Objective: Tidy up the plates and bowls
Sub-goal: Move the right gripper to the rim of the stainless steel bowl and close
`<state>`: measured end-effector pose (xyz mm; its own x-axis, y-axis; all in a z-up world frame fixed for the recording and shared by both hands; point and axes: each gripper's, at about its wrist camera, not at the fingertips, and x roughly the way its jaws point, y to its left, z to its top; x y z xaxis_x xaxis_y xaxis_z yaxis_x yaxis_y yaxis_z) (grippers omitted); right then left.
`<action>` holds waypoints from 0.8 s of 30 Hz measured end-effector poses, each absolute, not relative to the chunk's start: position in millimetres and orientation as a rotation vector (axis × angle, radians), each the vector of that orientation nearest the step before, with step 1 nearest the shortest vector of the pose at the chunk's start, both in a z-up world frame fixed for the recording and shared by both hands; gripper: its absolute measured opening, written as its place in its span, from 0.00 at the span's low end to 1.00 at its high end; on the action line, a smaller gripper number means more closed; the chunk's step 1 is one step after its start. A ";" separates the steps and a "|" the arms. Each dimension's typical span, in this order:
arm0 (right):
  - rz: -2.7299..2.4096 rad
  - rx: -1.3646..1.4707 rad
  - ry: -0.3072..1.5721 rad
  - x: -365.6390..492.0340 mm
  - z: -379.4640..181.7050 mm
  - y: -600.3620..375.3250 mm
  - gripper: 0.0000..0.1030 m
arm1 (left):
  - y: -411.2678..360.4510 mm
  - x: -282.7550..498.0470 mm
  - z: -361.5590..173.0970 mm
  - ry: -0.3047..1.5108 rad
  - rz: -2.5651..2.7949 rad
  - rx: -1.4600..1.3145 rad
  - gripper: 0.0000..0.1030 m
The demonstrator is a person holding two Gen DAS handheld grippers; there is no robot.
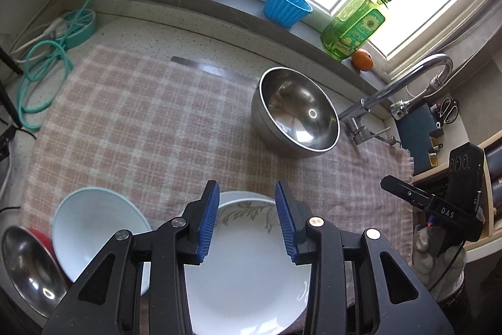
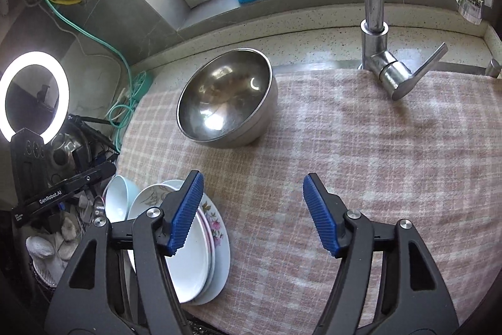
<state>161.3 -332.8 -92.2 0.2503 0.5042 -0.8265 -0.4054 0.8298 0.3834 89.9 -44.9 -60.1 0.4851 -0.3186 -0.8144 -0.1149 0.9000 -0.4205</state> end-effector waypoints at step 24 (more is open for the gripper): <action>0.602 0.281 1.287 245.8 -138.0 -308.3 0.37 | -58.1 216.3 -105.4 1.163 -0.156 -0.488 0.33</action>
<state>245.8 -308.3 -138.0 0.1555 0.5638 -0.8111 -0.2612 0.8153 0.5167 216.3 -58.1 -105.4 0.3995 -0.3647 -0.8410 -0.1309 0.8854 -0.4461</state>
